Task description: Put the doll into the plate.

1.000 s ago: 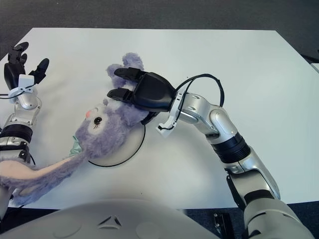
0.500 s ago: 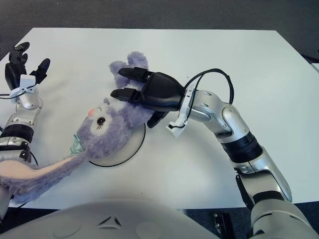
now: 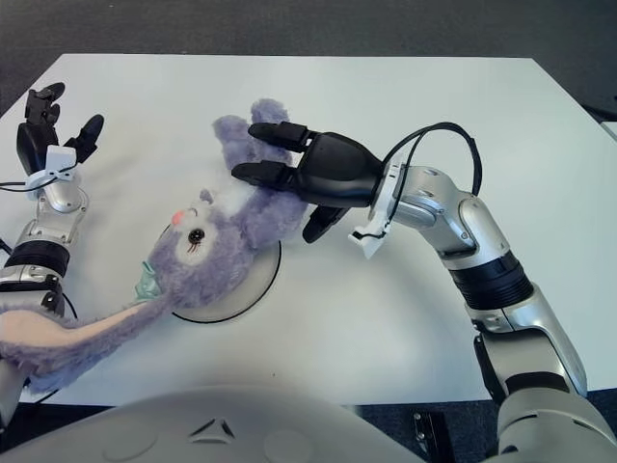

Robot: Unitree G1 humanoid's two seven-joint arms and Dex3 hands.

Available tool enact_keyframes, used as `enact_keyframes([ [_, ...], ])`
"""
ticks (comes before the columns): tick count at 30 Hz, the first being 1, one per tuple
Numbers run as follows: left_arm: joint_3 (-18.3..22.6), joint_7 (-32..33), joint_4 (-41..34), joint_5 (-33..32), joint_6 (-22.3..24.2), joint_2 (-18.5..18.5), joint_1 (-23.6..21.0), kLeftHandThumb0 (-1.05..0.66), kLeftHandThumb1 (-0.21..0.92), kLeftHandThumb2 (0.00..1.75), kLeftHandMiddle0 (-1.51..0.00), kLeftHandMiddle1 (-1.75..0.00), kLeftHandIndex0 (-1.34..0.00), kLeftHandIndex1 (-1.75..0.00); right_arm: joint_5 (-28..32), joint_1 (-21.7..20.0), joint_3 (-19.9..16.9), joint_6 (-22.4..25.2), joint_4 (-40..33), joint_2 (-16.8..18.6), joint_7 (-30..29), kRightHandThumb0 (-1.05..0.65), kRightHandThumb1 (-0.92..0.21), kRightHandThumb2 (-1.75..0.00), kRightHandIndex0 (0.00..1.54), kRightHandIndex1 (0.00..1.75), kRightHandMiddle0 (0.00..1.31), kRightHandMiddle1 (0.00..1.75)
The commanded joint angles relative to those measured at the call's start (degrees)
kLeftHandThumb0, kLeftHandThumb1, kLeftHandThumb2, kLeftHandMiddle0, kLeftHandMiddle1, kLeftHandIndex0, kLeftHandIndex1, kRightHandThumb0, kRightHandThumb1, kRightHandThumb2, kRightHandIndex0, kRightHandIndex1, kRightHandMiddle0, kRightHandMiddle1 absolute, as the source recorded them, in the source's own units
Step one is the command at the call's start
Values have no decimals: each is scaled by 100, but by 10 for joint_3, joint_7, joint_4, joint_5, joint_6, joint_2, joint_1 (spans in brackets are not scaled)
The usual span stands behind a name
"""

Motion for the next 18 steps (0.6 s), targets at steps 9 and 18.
enact_keyframes([
  [9, -3, 8, -4, 6, 0, 0, -7, -46, 92, 28, -73, -1, -46, -54, 9, -12, -23, 12, 14, -9, 4, -19, -92, -4, 0, 0, 15, 0],
  [18, -9, 13, -9, 11, -3, -6, -9, -46, 92, 27, -73, -1, -46, -54, 49, -16, -42, 36, 11, -15, 21, -14, -92, -7, 0, 0, 14, 0],
])
